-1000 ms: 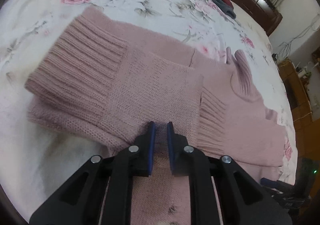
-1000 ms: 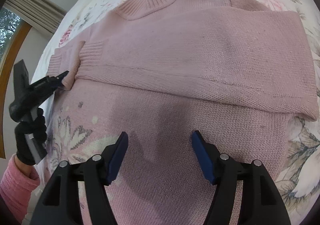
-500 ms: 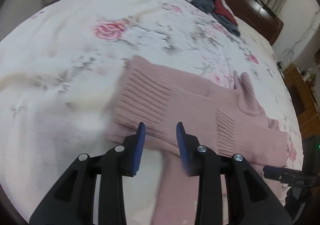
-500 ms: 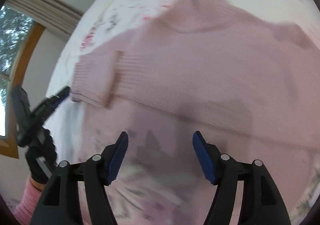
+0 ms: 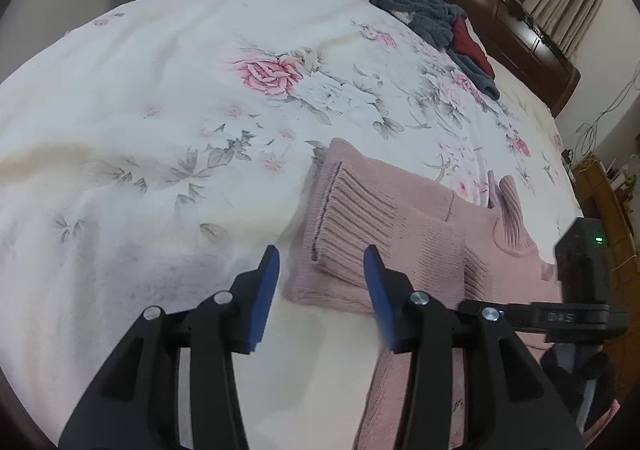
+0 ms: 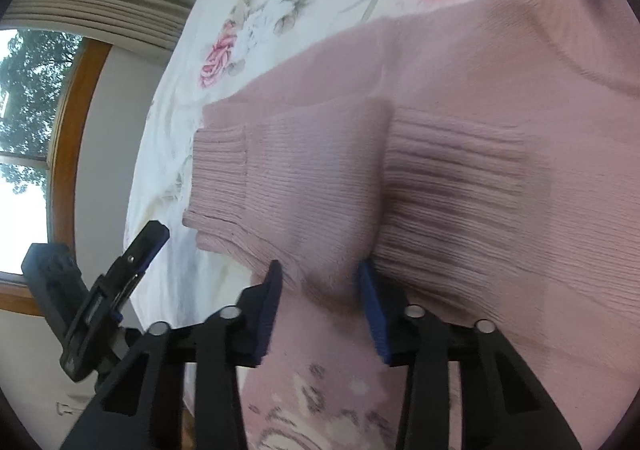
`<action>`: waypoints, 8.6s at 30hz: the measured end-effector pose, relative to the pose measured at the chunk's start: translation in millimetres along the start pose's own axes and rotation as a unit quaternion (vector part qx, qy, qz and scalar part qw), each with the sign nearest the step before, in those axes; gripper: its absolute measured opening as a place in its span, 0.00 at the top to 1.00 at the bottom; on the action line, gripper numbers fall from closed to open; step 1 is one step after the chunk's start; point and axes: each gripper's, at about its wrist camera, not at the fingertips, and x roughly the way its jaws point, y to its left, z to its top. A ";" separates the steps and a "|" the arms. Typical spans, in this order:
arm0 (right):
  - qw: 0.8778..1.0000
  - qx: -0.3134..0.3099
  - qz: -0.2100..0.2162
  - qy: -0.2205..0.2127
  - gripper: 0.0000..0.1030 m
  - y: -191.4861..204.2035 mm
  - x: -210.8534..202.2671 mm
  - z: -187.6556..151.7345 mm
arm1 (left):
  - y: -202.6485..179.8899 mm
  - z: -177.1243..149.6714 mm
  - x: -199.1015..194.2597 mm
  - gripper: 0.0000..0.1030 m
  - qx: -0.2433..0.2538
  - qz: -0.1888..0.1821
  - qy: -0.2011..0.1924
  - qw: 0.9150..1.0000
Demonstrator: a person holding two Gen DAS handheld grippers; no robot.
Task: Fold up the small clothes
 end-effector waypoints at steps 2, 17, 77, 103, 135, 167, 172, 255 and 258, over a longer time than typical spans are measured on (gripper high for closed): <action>1.000 -0.006 -0.015 0.005 0.80 2.4 6.8 1.7 | 1.2 0.3 0.5 0.57 -0.003 -0.003 0.002 1.000; 0.992 -0.067 -0.057 -0.091 0.88 -3.8 -118.5 -24.8 | -50.4 -6.3 17.5 0.57 0.043 -0.024 0.014 0.999; 0.990 -0.005 -0.102 -0.102 0.89 -41.1 -98.4 -22.7 | -94.5 -18.0 52.0 0.52 0.090 -0.002 0.058 0.994; 0.961 0.108 -0.208 -0.146 0.81 -213.7 -219.3 -101.8 | -147.8 -42.3 112.0 0.52 0.144 -0.013 0.115 0.983; 0.967 0.037 -0.211 -0.140 0.67 -182.5 -217.4 -76.1 | -194.1 -36.7 102.6 0.45 0.233 -0.007 0.077 0.969; 0.980 -0.025 -0.078 -0.181 0.91 -161.9 -175.3 107.0 | -281.3 27.1 185.9 0.92 0.280 -0.103 0.075 0.952; 0.981 -0.040 -0.067 -0.177 0.91 -150.9 -187.9 93.2 | -273.2 15.4 155.1 0.92 0.285 -0.132 0.049 0.948; 0.993 0.026 -0.057 -0.103 0.91 -188.2 -151.6 -66.6 | -209.5 -79.3 127.9 0.73 0.264 -0.134 0.146 0.944; 0.992 0.016 -0.061 -0.114 0.89 -184.4 -151.2 -67.8 | -207.1 -80.9 121.4 0.75 0.240 -0.129 0.136 0.952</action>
